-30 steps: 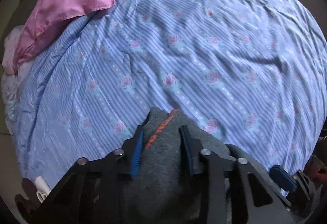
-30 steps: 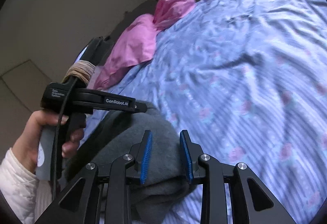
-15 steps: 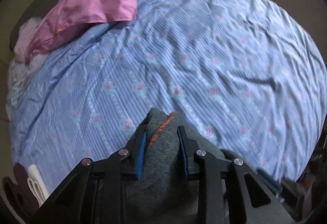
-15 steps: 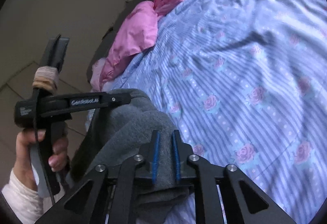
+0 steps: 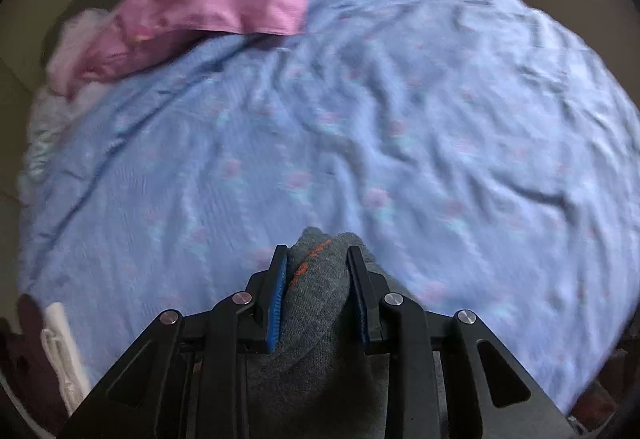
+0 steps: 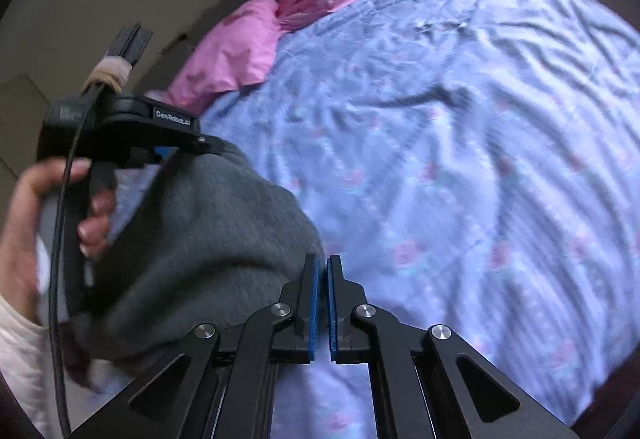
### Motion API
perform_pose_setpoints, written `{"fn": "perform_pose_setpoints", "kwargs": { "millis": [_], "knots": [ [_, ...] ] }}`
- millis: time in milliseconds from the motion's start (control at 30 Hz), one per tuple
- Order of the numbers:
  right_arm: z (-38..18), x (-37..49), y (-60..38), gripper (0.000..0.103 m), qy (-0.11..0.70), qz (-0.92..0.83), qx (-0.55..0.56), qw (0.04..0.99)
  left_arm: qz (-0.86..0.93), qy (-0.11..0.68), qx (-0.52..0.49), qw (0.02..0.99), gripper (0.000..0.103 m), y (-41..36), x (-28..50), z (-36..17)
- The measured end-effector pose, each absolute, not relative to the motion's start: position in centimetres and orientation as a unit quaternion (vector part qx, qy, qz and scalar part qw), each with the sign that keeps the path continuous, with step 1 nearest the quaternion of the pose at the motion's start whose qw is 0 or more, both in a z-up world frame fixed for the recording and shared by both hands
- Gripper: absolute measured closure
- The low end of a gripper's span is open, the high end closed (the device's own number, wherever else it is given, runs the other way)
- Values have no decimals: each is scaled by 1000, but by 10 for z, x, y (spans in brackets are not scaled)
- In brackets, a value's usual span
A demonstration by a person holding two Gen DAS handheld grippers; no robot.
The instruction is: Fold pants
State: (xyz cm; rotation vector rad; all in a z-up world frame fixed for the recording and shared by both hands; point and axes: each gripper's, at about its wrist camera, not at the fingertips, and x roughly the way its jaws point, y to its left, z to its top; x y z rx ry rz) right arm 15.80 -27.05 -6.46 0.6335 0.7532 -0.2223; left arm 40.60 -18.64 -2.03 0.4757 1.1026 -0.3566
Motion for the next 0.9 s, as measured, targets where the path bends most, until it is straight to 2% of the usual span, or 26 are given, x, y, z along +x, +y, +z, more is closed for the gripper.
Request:
{"fn": "perform_pose_setpoints", "kwargs": {
  "millis": [67, 133, 167, 233, 267, 300, 333, 500, 633, 800, 900],
  "knots": [
    [-82, 159, -281, 103, 385, -137, 311, 858, -185, 524, 220, 802, 72, -187, 408, -24],
    [-97, 155, -298, 103, 385, -139, 360, 838, -188, 510, 226, 809, 62, -187, 402, -15],
    [-96, 153, -301, 103, 379, -151, 362, 838, -189, 498, 227, 815, 61, -186, 397, -7],
    [-86, 149, -301, 95, 358, -164, 360, 846, -178, 471, 223, 835, 41, -181, 391, 14],
    [-76, 146, -297, 76, 340, -159, 356, 856, -180, 458, 217, 843, 36, -177, 387, 25],
    [-70, 144, -293, 50, 329, -157, 351, 862, -185, 444, 208, 852, 33, -172, 381, 38],
    [-59, 139, -286, 43, 306, -154, 339, 876, -193, 430, 202, 859, 32, -165, 372, 51],
    [-24, 133, -262, 42, 251, -117, 271, 922, -170, 388, 209, 881, 28, -110, 315, 81],
    [-19, 142, -246, 42, 256, -84, 251, 930, -109, 379, 156, 906, 26, -24, 280, 83],
    [-32, 149, -235, 42, 291, -50, 291, 910, -4, 396, 91, 914, 26, 82, 254, 53],
    [-34, 146, -222, 42, 291, -39, 300, 908, 2, 405, 79, 911, 26, 104, 241, 31]
  ]
}}
